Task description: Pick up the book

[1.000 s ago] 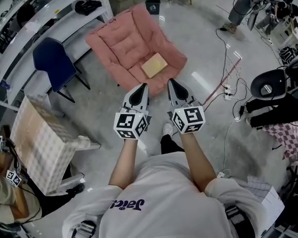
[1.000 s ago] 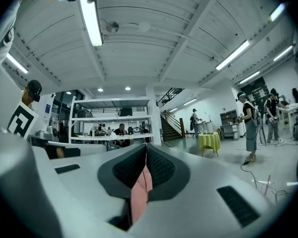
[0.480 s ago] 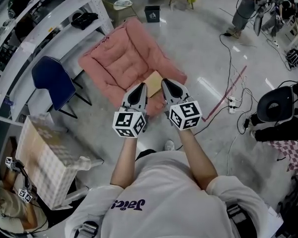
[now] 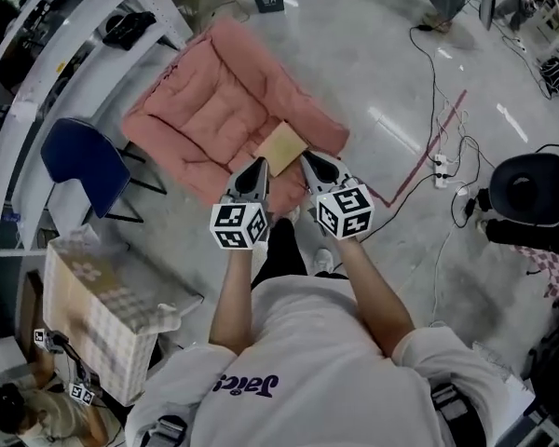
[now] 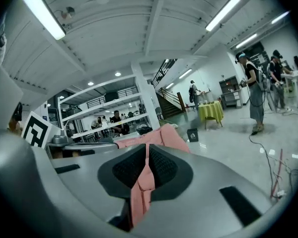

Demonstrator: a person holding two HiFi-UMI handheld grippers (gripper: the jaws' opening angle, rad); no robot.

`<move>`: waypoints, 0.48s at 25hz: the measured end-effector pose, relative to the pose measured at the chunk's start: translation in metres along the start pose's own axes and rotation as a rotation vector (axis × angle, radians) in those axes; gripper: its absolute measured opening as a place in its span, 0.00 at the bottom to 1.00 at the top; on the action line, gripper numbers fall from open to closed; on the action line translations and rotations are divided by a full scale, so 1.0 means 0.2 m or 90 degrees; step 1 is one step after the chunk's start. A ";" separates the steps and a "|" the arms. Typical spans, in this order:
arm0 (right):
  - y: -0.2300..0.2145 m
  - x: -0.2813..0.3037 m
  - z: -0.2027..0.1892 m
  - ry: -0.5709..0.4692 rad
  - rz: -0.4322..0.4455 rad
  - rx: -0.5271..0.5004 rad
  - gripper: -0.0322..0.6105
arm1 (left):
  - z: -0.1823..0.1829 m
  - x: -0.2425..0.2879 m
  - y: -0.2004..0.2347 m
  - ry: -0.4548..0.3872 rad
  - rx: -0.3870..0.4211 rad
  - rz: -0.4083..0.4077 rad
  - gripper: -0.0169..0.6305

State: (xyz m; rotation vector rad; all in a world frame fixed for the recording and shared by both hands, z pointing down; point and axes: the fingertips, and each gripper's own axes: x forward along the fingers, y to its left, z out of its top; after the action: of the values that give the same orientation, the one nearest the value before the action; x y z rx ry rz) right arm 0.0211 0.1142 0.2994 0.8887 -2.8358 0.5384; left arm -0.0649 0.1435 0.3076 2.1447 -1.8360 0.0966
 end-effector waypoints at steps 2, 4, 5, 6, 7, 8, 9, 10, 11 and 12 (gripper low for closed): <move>-0.10 0.10 -0.09 0.029 -0.013 0.033 0.07 | -0.07 0.12 0.07 0.035 0.003 -0.019 0.05; -0.20 0.19 -0.18 0.053 -0.030 0.065 0.07 | -0.15 0.25 0.14 0.069 0.009 -0.038 0.05; -0.24 0.24 -0.23 0.063 -0.036 0.077 0.07 | -0.19 0.31 0.18 0.086 0.011 -0.048 0.05; -0.27 0.29 -0.28 0.077 -0.042 0.090 0.07 | -0.23 0.37 0.23 0.102 0.012 -0.059 0.05; -0.29 0.34 -0.34 0.093 -0.048 0.105 0.07 | -0.27 0.43 0.28 0.118 0.008 -0.069 0.05; -0.32 0.40 -0.41 0.110 -0.054 0.125 0.07 | -0.30 0.49 0.34 0.132 0.000 -0.078 0.05; -0.35 0.45 -0.48 0.126 -0.062 0.147 0.07 | -0.34 0.55 0.40 0.146 -0.012 -0.085 0.05; -0.39 0.50 -0.55 0.140 -0.070 0.169 0.08 | -0.38 0.62 0.46 0.160 -0.023 -0.089 0.05; -0.43 0.54 -0.62 0.154 -0.078 0.191 0.07 | -0.43 0.68 0.52 0.174 -0.031 -0.092 0.05; -0.47 0.58 -0.70 0.166 -0.088 0.210 0.08 | -0.48 0.74 0.57 0.191 -0.039 -0.095 0.06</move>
State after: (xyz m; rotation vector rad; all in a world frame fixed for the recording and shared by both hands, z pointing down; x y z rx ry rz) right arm -0.0188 0.0340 0.4827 0.9733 -2.4701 1.0398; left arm -0.1345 0.0149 0.4590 2.0857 -1.4895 0.3051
